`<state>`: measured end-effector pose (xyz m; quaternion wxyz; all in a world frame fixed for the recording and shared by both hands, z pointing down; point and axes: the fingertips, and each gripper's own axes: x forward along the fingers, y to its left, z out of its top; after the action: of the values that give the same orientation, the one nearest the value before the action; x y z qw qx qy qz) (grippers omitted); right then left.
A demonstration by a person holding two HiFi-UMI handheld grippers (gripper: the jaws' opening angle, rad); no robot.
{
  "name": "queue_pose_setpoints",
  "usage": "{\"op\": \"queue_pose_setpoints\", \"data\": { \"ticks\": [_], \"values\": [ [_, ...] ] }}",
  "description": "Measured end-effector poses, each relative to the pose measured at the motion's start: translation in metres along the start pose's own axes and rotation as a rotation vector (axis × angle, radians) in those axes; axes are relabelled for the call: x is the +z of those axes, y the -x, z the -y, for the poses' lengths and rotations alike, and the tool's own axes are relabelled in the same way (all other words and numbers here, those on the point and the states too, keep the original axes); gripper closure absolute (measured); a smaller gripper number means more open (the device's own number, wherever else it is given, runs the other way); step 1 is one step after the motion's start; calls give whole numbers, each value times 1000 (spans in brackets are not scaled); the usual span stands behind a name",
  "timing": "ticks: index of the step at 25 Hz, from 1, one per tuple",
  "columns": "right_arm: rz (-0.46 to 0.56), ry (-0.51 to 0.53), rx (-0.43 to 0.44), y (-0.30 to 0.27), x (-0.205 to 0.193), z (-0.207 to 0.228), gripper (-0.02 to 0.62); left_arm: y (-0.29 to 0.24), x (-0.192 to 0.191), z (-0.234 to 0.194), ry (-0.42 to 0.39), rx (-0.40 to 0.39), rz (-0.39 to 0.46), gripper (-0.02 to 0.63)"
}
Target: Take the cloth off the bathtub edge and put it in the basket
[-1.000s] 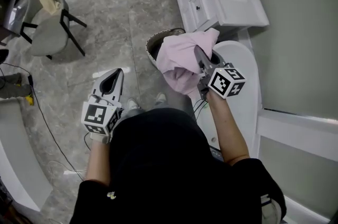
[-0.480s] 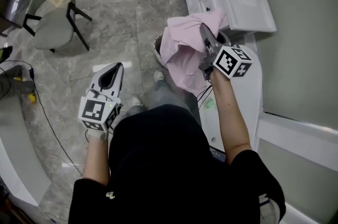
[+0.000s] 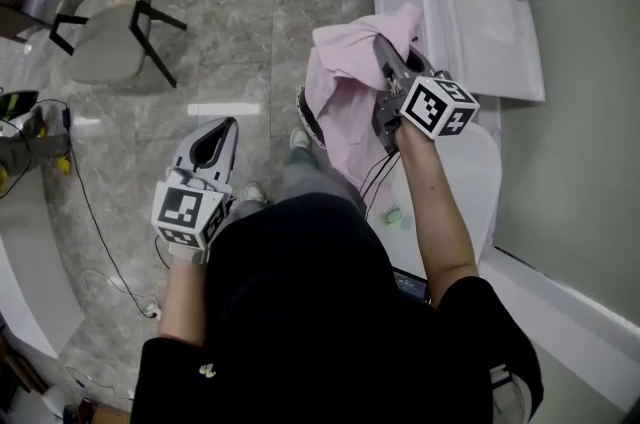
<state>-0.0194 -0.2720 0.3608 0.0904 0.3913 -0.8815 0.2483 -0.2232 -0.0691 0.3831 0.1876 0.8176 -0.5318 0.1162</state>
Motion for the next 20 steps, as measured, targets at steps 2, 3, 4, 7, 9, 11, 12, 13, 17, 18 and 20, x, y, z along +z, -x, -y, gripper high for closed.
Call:
{"op": "queue_pose_setpoints", "data": {
  "ticks": [2, 3, 4, 7, 9, 11, 12, 13, 17, 18, 20],
  "values": [
    [-5, -6, 23, -21, 12, 15, 537, -20, 11, -2, 2, 17, -6, 594],
    [-4, -7, 32, -26, 13, 21, 537, -24, 11, 0, 0, 24, -6, 594],
    [-3, -6, 42, -29, 12, 24, 537, -27, 8, 3, -2, 32, -6, 594],
    [-3, -2, 72, -39, 12, 31, 537, -33, 4, 6, 1, 58, -10, 594],
    [-7, 1, 91, -52, 18, 34, 537, -41, 6, 1, 7, 76, -15, 594],
    [-15, 2, 105, -65, 21, 39, 537, -50, 11, -4, 12, 89, -20, 594],
    [-21, 0, 110, -69, 19, 42, 537, -54, 12, -4, 12, 93, -23, 594],
    [-27, -4, 112, -70, 16, 46, 537, -58, 12, -3, 11, 95, -27, 594],
    [-73, -28, 102, -78, 0, 65, 537, -76, 18, -5, 7, 88, -45, 594],
    [-88, -35, 95, -79, -7, 70, 537, -79, 19, -6, 6, 85, -50, 594],
    [-113, -49, 80, -76, -23, 78, 537, -83, 19, -7, 3, 76, -60, 594]
  ]
}}
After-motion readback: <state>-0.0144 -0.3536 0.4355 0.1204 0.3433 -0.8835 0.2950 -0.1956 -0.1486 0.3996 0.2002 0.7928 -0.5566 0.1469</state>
